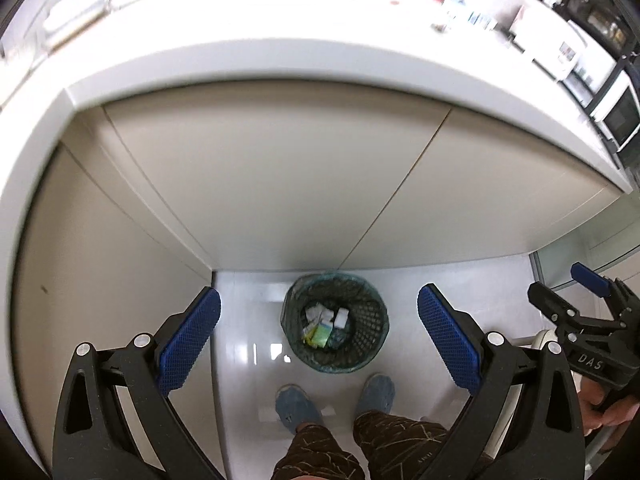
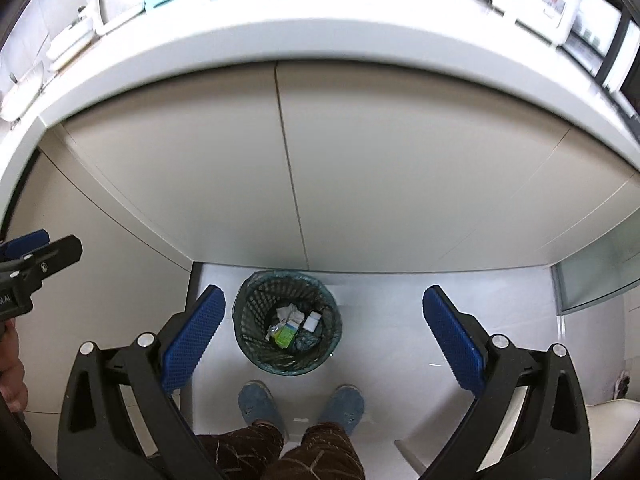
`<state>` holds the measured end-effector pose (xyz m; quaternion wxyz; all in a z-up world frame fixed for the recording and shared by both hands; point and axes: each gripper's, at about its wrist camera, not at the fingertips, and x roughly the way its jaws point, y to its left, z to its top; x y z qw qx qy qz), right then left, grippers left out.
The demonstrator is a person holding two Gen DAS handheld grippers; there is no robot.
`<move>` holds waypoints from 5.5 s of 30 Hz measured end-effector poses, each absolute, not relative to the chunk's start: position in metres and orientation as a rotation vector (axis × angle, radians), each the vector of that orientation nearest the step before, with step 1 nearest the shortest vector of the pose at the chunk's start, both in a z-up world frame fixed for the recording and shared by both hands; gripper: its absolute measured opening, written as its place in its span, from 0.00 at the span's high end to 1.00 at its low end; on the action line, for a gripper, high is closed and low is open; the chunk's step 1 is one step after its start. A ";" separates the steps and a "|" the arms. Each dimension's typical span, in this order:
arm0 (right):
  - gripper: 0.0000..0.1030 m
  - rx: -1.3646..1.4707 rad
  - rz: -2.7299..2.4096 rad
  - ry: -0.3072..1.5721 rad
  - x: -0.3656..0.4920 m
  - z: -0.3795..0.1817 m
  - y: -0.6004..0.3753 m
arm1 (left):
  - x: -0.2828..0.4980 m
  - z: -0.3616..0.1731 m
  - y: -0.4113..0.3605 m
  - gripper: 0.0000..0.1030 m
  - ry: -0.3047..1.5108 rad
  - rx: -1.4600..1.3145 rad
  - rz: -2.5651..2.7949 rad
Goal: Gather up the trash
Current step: 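Raise both tools from the wastebasket back up over the counter, then grasp the white ointment tube with the left tool, then grasp the blue-and-white milk carton with the right tool, then carry the ointment tube and milk carton down over the wastebasket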
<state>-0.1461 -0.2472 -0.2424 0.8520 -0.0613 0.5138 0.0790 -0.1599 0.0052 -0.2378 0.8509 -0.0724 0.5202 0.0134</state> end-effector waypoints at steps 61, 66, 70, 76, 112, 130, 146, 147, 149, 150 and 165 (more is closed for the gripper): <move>0.08 -0.116 0.192 1.024 0.192 -0.067 -0.324 | 0.174 -0.105 -0.035 0.06 1.046 0.008 -0.002; 0.08 -0.157 0.218 1.054 0.204 -0.079 -0.322 | 0.196 -0.135 -0.038 0.11 1.139 0.047 -0.043; 0.08 -0.158 0.230 1.081 0.215 -0.088 -0.319 | 0.205 -0.156 -0.037 0.16 1.200 0.084 -0.032; 0.08 -0.184 0.245 1.101 0.228 -0.096 -0.307 | 0.212 -0.174 -0.035 0.31 1.255 0.099 -0.018; 0.08 0.468 -0.255 1.444 0.337 -0.172 -0.301 | 0.172 -0.150 -0.022 0.80 1.220 -0.015 0.014; 0.08 0.485 -0.357 1.513 0.360 -0.198 -0.289 | 0.157 -0.136 -0.017 0.80 1.193 -0.038 0.030; 0.36 0.416 -0.310 1.445 0.354 -0.181 -0.285 | 0.146 -0.121 -0.018 0.80 1.177 -0.040 0.041; 0.36 0.413 -0.293 1.434 0.352 -0.178 -0.285 | 0.145 -0.120 -0.016 0.80 1.177 -0.037 0.043; 0.36 0.402 -0.276 1.414 0.343 -0.171 -0.288 | 0.143 -0.118 -0.014 0.80 1.175 -0.035 0.045; 0.36 0.390 -0.269 1.395 0.340 -0.166 -0.287 | 0.142 -0.117 -0.013 0.80 1.174 -0.036 0.046; 0.36 0.125 -0.114 1.052 0.262 -0.073 -0.267 | 0.125 -0.093 -0.015 0.80 1.106 -0.018 0.035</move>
